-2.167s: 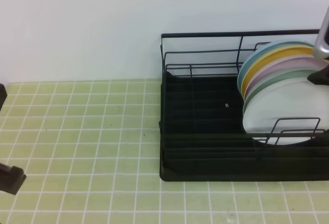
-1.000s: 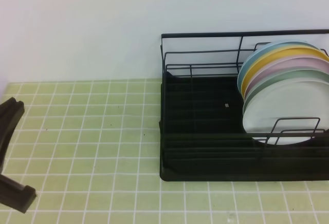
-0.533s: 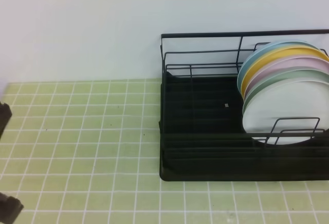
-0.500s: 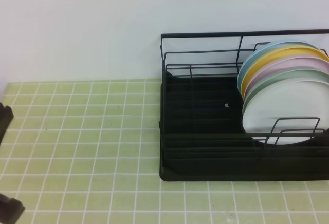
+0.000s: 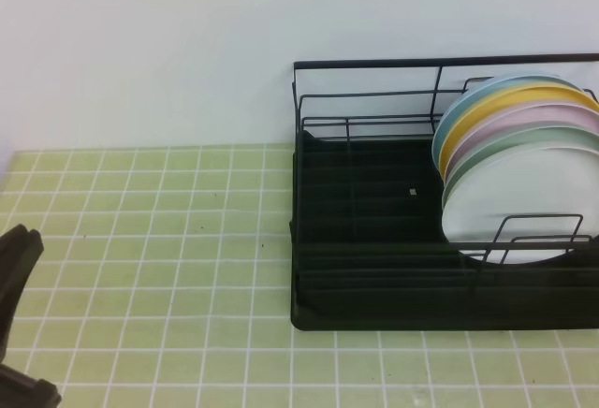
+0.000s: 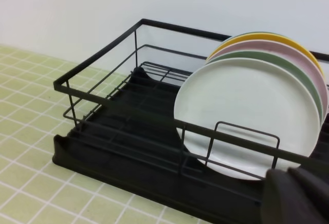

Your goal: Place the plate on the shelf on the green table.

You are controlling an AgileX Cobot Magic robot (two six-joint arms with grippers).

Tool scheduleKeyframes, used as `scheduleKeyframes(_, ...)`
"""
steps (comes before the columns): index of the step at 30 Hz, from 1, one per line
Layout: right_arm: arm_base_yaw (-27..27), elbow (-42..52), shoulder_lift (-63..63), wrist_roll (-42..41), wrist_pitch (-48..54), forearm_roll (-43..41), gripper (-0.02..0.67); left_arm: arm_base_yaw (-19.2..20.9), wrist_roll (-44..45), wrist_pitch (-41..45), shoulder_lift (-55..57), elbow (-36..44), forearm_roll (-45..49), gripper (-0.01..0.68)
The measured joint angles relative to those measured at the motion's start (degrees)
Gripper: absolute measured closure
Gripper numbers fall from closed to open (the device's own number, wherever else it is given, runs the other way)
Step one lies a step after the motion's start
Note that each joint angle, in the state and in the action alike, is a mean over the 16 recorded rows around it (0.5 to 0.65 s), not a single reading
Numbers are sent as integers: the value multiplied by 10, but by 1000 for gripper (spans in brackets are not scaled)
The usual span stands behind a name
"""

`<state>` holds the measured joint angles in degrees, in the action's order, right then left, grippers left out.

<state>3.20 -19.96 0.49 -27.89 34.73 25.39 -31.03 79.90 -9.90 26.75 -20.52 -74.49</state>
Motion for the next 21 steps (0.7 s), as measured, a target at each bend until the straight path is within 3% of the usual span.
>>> scheduleKeyframes(14, 0, 8, -1, -2, -5, -3, 652, 0, 8, -5, 0, 1, -154, 675)
scheduleKeyframes(21, 0, 14, -1, -3, -16, -45, 652, 0, 8, -7, 0, 1, -219, 675)
